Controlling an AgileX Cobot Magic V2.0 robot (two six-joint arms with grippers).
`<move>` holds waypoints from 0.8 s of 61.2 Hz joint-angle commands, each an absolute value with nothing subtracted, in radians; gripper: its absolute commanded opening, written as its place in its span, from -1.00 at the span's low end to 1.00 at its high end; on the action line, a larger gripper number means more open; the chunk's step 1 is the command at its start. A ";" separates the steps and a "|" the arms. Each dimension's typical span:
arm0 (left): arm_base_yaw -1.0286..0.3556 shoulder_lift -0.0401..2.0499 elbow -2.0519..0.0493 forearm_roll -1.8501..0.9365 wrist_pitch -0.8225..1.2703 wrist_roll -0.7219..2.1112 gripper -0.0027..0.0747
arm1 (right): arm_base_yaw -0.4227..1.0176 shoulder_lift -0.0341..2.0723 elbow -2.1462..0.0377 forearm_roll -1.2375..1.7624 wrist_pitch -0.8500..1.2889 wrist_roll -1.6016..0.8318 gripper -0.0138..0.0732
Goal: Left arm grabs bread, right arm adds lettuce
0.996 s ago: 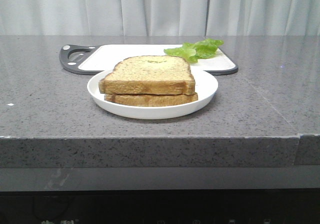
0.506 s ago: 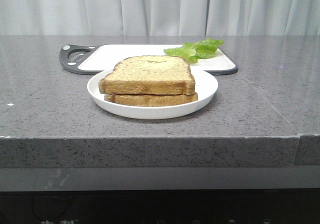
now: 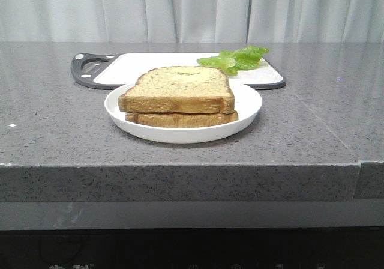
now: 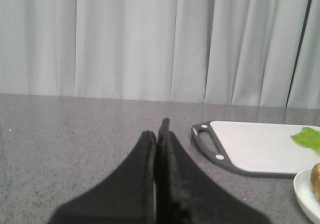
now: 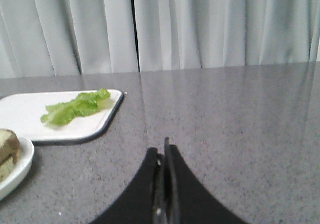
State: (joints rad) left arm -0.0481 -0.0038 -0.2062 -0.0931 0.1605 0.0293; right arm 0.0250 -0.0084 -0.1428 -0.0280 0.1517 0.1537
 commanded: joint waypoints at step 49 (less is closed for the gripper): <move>-0.055 0.568 -0.769 -0.139 0.621 0.030 -0.98 | 0.019 0.420 -0.652 -0.042 0.561 0.152 -0.95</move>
